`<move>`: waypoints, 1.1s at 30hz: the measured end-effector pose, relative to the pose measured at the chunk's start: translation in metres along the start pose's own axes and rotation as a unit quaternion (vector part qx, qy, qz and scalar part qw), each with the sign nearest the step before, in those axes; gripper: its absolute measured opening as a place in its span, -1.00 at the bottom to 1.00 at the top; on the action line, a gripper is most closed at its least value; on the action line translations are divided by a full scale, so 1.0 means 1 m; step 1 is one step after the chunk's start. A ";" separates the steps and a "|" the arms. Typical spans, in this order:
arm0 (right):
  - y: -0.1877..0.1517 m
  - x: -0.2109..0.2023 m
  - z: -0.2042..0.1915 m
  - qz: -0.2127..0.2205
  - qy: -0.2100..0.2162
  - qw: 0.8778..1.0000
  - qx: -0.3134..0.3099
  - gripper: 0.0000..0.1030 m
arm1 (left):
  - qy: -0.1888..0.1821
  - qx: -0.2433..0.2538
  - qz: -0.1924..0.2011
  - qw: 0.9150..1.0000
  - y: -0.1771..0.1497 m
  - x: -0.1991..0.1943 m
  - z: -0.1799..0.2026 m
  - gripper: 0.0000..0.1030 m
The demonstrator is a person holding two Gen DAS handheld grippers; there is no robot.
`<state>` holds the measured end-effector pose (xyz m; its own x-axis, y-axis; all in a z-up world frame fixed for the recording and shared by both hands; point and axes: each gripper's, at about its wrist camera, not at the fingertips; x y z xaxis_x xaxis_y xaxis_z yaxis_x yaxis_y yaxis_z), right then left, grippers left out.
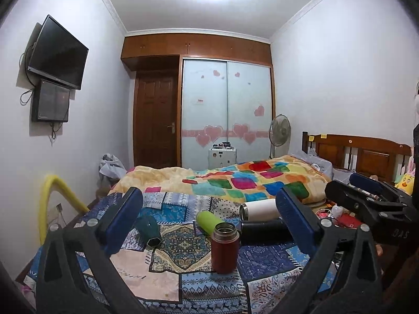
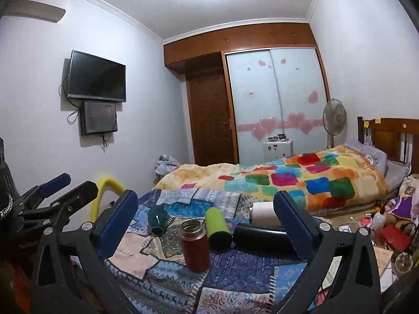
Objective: Flip cup upright
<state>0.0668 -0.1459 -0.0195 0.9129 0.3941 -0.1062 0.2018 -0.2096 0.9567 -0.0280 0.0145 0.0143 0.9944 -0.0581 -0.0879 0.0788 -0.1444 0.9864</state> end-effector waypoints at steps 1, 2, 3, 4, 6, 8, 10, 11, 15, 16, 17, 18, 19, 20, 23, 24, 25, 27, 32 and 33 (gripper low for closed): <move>0.000 -0.001 0.000 0.000 -0.001 1.000 -0.001 1.00 | 0.000 0.000 -0.001 1.000 -0.001 -0.001 0.000 1.00; -0.001 -0.002 0.000 0.000 -0.002 1.000 -0.002 1.00 | 0.001 0.001 -0.002 1.000 -0.001 -0.001 0.002 1.00; -0.001 -0.002 0.000 0.000 -0.003 1.000 -0.002 1.00 | 0.000 0.001 -0.003 1.000 -0.002 -0.002 0.002 1.00; -0.002 -0.004 -0.001 0.000 -0.003 1.000 -0.002 1.00 | 0.000 0.001 -0.003 1.000 -0.002 -0.002 0.002 1.00; -0.002 -0.004 0.000 0.000 -0.003 1.000 -0.001 1.00 | 0.002 0.000 -0.003 1.000 -0.002 -0.003 0.002 1.00; -0.003 -0.005 0.000 -0.001 -0.003 1.000 -0.001 1.00 | 0.004 0.000 -0.002 1.000 -0.003 -0.003 0.002 1.00; -0.004 -0.005 0.000 -0.001 -0.003 1.000 -0.001 1.00 | 0.002 -0.001 -0.003 1.000 -0.003 -0.004 0.003 1.00; -0.004 -0.005 0.000 -0.002 -0.003 1.000 -0.001 1.00 | 0.001 -0.001 -0.003 1.000 -0.003 -0.004 0.002 1.00; -0.006 -0.006 -0.001 -0.004 -0.004 1.000 -0.002 1.00 | 0.001 -0.002 -0.006 1.000 -0.004 -0.001 0.002 1.00; -0.006 -0.006 -0.002 -0.004 -0.005 1.000 -0.002 1.00 | 0.000 -0.002 -0.007 1.000 -0.005 -0.001 0.002 1.00; -0.006 -0.006 -0.002 -0.005 -0.004 1.000 -0.002 1.00 | 0.000 -0.002 -0.007 1.000 -0.005 -0.001 0.002 1.00; -0.006 -0.006 -0.002 -0.005 -0.004 1.000 -0.003 1.00 | 0.000 -0.003 -0.009 1.000 -0.005 0.000 0.002 1.00; -0.006 -0.006 -0.002 -0.004 -0.005 1.000 -0.003 1.00 | 0.000 -0.003 -0.009 1.000 -0.005 0.000 0.002 1.00; -0.005 -0.006 -0.002 -0.004 -0.005 1.000 -0.003 1.00 | 0.000 -0.003 -0.010 1.000 -0.006 0.000 0.002 1.00; -0.005 -0.007 -0.002 -0.004 -0.005 1.000 -0.003 1.00 | -0.001 -0.001 -0.012 1.000 -0.006 0.001 0.004 1.00; -0.005 -0.006 -0.002 -0.004 -0.006 1.000 -0.004 1.00 | -0.001 0.000 -0.012 1.000 -0.006 0.001 0.004 1.00; -0.005 -0.006 -0.002 -0.004 -0.006 1.000 -0.004 1.00 | -0.001 -0.001 -0.012 1.000 -0.006 0.002 0.004 1.00; -0.005 -0.007 -0.001 -0.004 -0.006 1.000 -0.003 1.00 | -0.002 -0.001 -0.012 1.000 -0.006 0.002 0.004 1.00; -0.005 -0.007 0.000 -0.006 -0.007 1.000 -0.002 1.00 | -0.002 -0.002 -0.012 1.000 -0.006 0.002 0.005 1.00; -0.005 -0.007 0.000 -0.006 -0.008 1.000 -0.002 1.00 | -0.001 -0.002 -0.012 1.000 -0.006 0.002 0.005 1.00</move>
<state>0.0594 -0.1474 -0.0234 0.9160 0.3823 -0.1218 0.2114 -0.2016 0.9564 -0.0269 0.0104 0.0075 0.9921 -0.0577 -0.1117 0.1026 -0.1424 0.9845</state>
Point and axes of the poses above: each gripper's, at about its wrist camera, not at the fingertips, and x roughly the way its jaws point, z to its right, y to its top, and after that the axes turned 9 degrees about x, right-handed
